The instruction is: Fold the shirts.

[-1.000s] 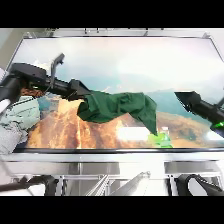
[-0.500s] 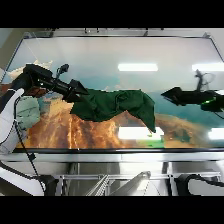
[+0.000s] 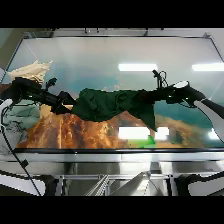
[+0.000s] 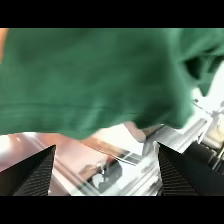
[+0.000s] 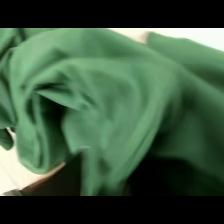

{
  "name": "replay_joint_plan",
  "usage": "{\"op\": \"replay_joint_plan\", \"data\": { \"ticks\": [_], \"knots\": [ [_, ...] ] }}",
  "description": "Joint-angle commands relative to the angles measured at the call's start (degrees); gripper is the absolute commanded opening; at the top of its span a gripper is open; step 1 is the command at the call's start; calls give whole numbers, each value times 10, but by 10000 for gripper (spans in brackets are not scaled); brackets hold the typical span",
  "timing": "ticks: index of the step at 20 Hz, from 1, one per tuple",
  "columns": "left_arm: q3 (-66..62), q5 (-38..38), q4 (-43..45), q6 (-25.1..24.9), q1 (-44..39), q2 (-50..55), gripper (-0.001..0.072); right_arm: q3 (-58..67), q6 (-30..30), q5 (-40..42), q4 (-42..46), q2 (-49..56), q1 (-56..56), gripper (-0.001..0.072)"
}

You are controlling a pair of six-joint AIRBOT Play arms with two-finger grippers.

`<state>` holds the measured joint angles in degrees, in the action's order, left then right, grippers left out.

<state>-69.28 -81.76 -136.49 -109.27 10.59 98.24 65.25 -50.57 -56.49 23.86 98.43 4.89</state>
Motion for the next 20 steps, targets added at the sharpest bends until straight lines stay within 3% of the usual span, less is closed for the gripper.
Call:
{"op": "replay_joint_plan", "data": {
  "ticks": [1,7,8,9,10,12,15,20],
  "knots": [
    [48,87,4,-2,0,-3,714,34,-5,-17,-8,16,24,21],
    [51,199,2,-1,-57,11,694,35,-5,-55,-7,14,16,21],
    [51,200,-2,-1,-71,21,642,35,-5,-55,-8,14,16,21],
    [51,197,-9,-2,-84,31,240,35,-5,-56,-8,14,16,21],
    [49,197,-22,-7,-93,37,18,35,-5,-60,-8,14,15,21],
    [23,177,-38,-18,-104,36,18,35,-2,-85,-8,3,12,20],
    [-54,71,-55,-29,-104,-17,17,35,-2,-143,-7,-62,-21,20],
    [-196,-107,-62,-35,-96,-218,18,36,-2,-214,-16,-314,-151,20]
  ]
}}
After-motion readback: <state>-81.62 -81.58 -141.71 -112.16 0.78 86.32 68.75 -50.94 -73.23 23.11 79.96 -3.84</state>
